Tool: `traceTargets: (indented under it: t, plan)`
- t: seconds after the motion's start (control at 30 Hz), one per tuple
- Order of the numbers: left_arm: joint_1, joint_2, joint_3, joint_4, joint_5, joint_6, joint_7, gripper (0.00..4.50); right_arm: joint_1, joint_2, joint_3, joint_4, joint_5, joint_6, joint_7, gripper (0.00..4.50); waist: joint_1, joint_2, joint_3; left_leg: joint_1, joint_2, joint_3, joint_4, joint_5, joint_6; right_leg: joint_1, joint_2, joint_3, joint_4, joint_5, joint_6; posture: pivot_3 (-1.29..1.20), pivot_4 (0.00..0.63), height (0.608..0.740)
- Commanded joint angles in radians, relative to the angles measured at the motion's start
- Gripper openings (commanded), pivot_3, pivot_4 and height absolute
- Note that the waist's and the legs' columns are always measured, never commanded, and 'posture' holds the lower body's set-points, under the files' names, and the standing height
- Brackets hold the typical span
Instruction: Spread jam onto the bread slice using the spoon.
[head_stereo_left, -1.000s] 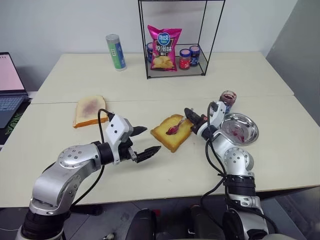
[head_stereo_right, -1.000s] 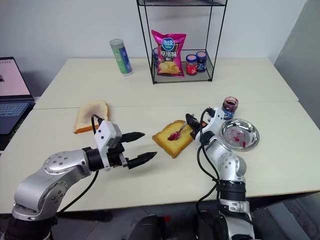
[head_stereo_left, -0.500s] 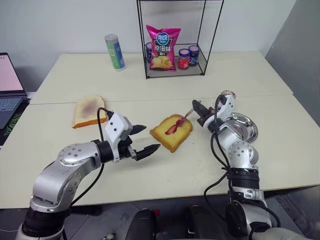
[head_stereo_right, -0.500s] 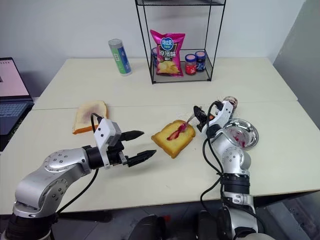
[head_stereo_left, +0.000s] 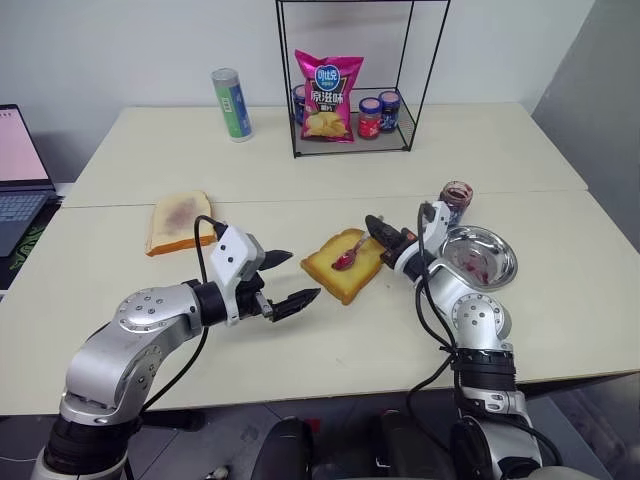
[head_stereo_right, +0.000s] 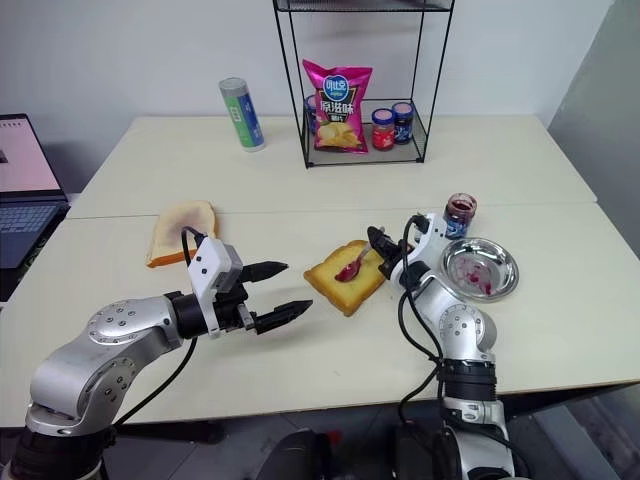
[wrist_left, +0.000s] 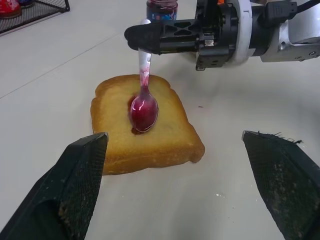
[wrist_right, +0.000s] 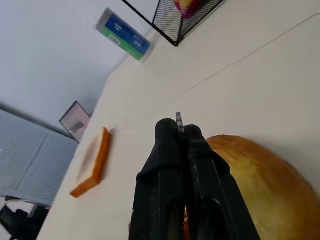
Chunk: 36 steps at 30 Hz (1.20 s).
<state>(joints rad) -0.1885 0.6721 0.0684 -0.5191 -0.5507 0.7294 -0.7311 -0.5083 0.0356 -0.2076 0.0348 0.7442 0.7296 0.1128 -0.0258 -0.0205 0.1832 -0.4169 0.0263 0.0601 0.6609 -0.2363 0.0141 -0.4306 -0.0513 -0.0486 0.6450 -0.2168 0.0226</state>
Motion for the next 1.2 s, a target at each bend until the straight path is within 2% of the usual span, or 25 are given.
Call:
traceTargets:
  t: [0.03,0.27,0.5,0.63,0.77,0.93,1.2]
  plan:
    - [-0.01,0.009,0.013,-0.021,-0.007,-0.02,-0.004,4.5,-0.005,-0.034,-0.011,-0.001,-0.03,-0.046,0.026,0.02,0.0,0.0,0.0,0.0,0.0,0.0,0.0,0.0,0.0,0.0,0.0,0.0,0.0,0.0,0.0,0.0,0.15,0.74]
    - [-0.021,0.009,0.007,-0.011,-0.005,-0.023,-0.012,4.5,-0.024,-0.067,-0.055,0.033,-0.028,-0.078,0.022,0.02,0.001,0.0,0.0,0.0,0.0,0.0,0.0,0.0,0.0,0.0,0.0,0.0,0.0,0.0,0.0,0.0,0.15,0.74]
    - [-0.025,0.01,0.006,-0.011,-0.004,-0.023,-0.012,4.5,-0.069,-0.04,-0.097,0.02,0.034,-0.064,0.0,0.02,0.0,0.0,0.0,0.0,0.0,0.0,0.0,0.0,0.0,0.0,0.0,0.0,0.0,0.0,0.0,0.0,0.15,0.74]
    - [-0.027,0.012,0.01,-0.012,-0.008,-0.021,-0.014,4.5,-0.095,-0.02,-0.131,-0.024,0.13,-0.01,-0.01,0.02,0.0,0.0,0.0,0.0,0.0,0.0,0.0,0.0,0.0,0.0,0.0,0.0,0.0,0.0,0.0,0.0,0.15,0.74]
    - [-0.077,0.019,-0.003,-0.013,-0.014,-0.015,-0.028,4.5,-0.119,-0.009,-0.222,-0.079,0.341,0.061,-0.073,0.02,0.002,0.0,0.0,0.0,0.0,0.0,0.0,0.0,0.0,0.0,0.0,0.0,0.0,0.0,0.0,0.0,0.15,0.74]
    - [-0.2,0.02,-0.053,0.03,0.002,-0.031,-0.075,4.5,-0.117,-0.07,-0.273,-0.113,0.424,0.08,-0.134,0.02,0.007,0.0,0.0,0.0,-0.001,0.0,0.001,0.0,0.0,0.001,0.0,0.0,0.0,0.0,0.0,0.0,0.15,0.74]
    - [-0.443,-0.086,-0.254,0.221,0.091,-0.153,-0.196,4.5,0.013,-0.307,-0.369,-0.232,0.531,0.14,-0.18,0.02,0.029,0.0,0.0,-0.001,-0.002,0.001,0.0,0.0,0.0,0.0,0.003,0.001,-0.001,0.0,0.001,0.0,0.15,0.74]
